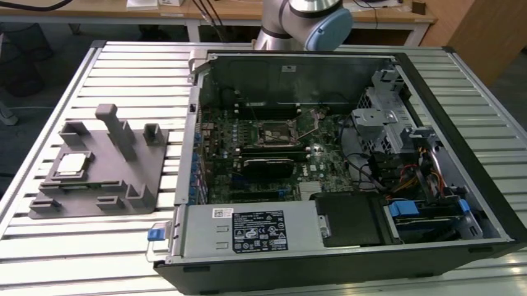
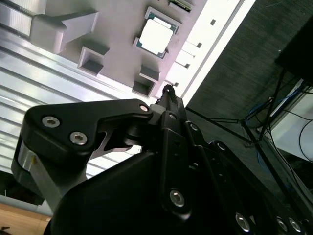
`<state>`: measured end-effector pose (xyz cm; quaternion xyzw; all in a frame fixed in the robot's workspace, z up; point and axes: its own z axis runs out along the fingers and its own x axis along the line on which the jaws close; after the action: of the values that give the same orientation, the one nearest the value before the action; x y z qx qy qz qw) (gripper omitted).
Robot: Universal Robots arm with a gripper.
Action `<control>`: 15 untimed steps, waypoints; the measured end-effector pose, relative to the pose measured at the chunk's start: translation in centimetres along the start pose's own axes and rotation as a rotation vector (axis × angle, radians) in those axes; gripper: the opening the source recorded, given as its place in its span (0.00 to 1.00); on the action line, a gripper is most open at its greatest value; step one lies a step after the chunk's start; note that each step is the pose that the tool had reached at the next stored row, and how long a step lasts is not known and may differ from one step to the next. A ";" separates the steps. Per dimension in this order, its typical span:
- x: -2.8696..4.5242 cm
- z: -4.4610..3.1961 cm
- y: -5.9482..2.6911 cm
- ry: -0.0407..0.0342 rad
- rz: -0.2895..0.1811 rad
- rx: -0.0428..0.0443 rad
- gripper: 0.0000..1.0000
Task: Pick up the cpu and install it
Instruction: 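Pick up the cpu and move it towards the insertion slot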
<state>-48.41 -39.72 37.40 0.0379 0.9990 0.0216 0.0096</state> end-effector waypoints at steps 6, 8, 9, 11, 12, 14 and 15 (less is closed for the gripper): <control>0.08 0.16 -0.02 0.0001 0.000 0.0000 0.11; 0.08 0.29 -0.03 0.0001 0.000 0.0015 0.11; 0.07 0.38 -0.04 0.0000 0.000 0.0035 0.11; 0.09 0.63 -0.05 -0.0004 0.000 0.0062 0.11; 0.11 0.78 -0.08 -0.0004 0.000 0.0063 0.11; 0.12 1.12 -0.15 0.0001 -0.003 0.0052 0.11; 0.12 1.29 -0.15 0.0013 -0.004 0.0052 0.11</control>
<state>-48.51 -39.81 36.11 0.0362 0.9991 0.0190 0.0089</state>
